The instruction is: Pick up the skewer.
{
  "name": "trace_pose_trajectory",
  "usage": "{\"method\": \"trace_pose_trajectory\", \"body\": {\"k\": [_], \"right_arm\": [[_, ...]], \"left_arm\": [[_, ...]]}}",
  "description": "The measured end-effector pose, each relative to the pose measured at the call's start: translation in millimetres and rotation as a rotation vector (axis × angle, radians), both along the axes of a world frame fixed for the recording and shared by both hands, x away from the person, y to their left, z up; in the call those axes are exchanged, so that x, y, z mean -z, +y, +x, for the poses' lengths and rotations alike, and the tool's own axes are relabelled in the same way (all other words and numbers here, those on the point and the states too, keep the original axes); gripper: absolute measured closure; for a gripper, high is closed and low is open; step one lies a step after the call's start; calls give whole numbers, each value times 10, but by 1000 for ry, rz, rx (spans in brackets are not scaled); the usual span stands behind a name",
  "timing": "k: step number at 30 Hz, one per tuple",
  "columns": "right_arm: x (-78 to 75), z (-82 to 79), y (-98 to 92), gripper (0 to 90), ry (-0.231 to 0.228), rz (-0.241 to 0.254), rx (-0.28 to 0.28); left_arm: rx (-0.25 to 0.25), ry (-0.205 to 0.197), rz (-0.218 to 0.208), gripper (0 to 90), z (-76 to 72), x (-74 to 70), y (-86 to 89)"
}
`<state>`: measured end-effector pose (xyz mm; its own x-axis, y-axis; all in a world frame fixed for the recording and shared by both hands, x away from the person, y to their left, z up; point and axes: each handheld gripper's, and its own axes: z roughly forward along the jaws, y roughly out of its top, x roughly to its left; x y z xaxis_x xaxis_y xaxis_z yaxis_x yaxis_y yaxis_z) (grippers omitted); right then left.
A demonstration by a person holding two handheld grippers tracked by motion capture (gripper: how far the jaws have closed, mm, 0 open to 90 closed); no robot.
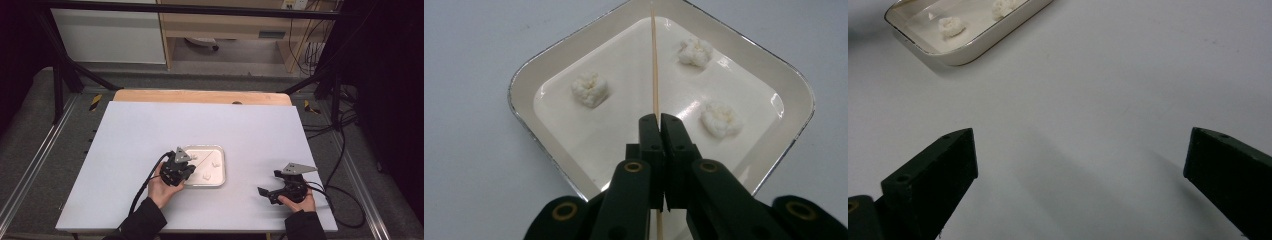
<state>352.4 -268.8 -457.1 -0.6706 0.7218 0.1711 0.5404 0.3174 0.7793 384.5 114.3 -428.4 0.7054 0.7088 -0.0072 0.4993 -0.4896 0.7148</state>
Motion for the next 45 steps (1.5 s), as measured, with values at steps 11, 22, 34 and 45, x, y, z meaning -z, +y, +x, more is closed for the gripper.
{"method": "trace_pose_trajectory", "body": {"k": [11,22,34,45], "right_arm": [[-12,0,19,7,-17,-11,-3],[-99,7,213,9,-100,-121,-12],[-217,-8,407,33,-186,-263,-82],[-300,-72,546,80,-280,-374,-146]], "left_arm": [[19,-10,-50,886,-74,-75,161],[59,-10,-57,886,-110,-140,171],[119,-11,-32,886,-89,-219,-69],[187,-5,-4,886,-77,-237,-408]]}}
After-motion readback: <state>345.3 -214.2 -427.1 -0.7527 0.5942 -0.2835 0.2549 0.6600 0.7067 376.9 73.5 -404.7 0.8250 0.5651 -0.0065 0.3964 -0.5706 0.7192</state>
